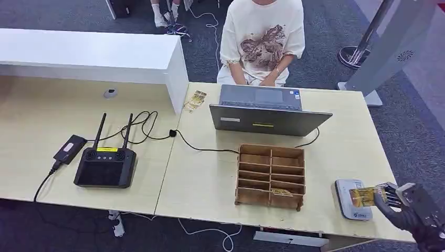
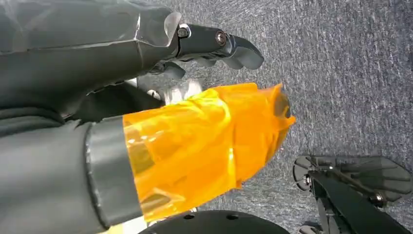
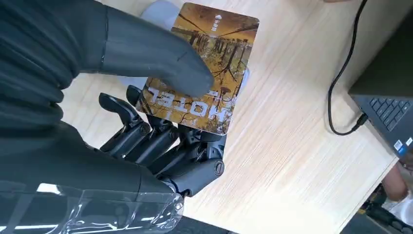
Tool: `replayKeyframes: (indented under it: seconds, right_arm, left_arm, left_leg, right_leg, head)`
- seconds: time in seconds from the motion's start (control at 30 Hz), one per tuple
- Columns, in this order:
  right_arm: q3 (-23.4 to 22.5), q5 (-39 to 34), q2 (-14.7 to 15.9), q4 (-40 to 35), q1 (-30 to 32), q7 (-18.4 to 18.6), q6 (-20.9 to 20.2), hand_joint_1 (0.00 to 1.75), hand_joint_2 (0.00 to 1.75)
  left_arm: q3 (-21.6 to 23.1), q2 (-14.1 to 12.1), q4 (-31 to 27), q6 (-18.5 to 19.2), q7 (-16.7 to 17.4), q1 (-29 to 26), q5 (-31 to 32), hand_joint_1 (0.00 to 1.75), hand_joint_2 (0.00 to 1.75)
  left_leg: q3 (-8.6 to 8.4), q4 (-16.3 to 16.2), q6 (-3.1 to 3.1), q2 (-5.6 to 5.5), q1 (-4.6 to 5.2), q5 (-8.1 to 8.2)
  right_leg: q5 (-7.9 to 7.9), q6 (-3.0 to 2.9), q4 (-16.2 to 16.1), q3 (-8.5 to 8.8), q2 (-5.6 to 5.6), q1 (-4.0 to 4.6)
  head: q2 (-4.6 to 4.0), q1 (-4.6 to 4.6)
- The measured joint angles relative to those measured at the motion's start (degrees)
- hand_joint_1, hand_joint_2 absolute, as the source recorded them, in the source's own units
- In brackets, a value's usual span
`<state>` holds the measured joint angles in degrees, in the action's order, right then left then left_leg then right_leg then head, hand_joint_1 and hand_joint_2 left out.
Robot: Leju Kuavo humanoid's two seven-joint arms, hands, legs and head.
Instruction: Pass the card to the sensor for recognition and then transmit it.
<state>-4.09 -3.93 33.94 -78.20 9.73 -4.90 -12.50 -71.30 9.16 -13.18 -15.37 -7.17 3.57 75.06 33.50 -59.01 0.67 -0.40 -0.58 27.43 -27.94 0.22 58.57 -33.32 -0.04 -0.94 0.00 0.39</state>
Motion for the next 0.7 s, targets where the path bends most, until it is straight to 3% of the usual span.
replayKeyframes:
  seconds: [0.7]
  right_arm:
    - [0.11,1.81,-0.07,-0.39,1.51,0.04,1.29,1.75,1.75]
  left_arm:
    - [0.02,0.07,0.0,-0.09,0.37,0.27,0.52,0.0,0.0]
  left_leg:
    - [0.01,0.0,0.0,0.0,0.0,0.0]
  right_leg:
    - [0.0,0.0,0.0,0.0,0.0,0.0]
  head:
    - [0.0,0.0]
